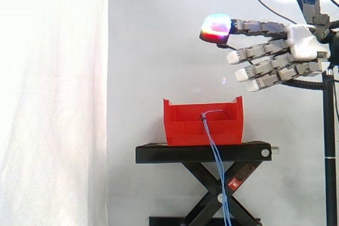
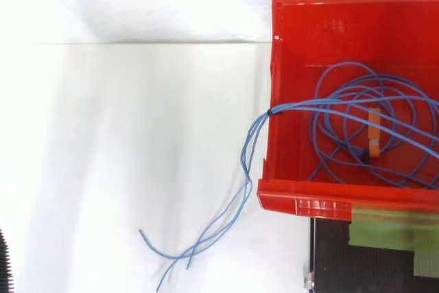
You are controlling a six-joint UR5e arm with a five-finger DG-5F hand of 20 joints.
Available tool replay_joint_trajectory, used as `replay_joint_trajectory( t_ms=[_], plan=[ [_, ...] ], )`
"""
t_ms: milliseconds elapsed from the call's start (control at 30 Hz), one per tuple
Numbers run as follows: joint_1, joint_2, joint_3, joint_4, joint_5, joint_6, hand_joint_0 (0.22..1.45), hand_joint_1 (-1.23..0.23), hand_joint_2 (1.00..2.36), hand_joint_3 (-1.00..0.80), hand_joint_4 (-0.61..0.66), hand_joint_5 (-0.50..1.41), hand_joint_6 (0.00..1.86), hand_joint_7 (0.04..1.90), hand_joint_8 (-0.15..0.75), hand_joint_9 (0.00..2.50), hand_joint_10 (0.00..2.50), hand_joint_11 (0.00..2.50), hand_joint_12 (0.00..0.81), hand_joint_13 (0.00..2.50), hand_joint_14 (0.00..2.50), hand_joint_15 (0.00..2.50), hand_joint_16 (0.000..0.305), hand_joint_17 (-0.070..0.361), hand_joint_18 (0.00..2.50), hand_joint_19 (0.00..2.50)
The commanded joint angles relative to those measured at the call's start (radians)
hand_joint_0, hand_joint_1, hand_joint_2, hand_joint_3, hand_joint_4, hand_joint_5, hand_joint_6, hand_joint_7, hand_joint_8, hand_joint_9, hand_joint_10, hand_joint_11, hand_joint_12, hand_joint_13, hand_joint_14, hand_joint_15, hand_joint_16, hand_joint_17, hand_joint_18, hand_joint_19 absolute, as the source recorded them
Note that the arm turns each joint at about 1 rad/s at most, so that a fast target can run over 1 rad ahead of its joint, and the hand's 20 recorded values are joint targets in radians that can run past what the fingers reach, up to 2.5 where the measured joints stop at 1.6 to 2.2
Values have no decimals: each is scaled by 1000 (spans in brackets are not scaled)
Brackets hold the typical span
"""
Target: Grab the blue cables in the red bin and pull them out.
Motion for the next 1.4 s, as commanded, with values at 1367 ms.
replay_joint_trajectory(
  t_ms=[1367],
  plan=[
    [-1, 0, 0, 0, 0, 0, 666, -751, 1000, -1000, 4, 0, 2, 57, 197, 125, 0, 0, 385, 0, 0, 0, 73, 164, 0, 0]
  ],
)
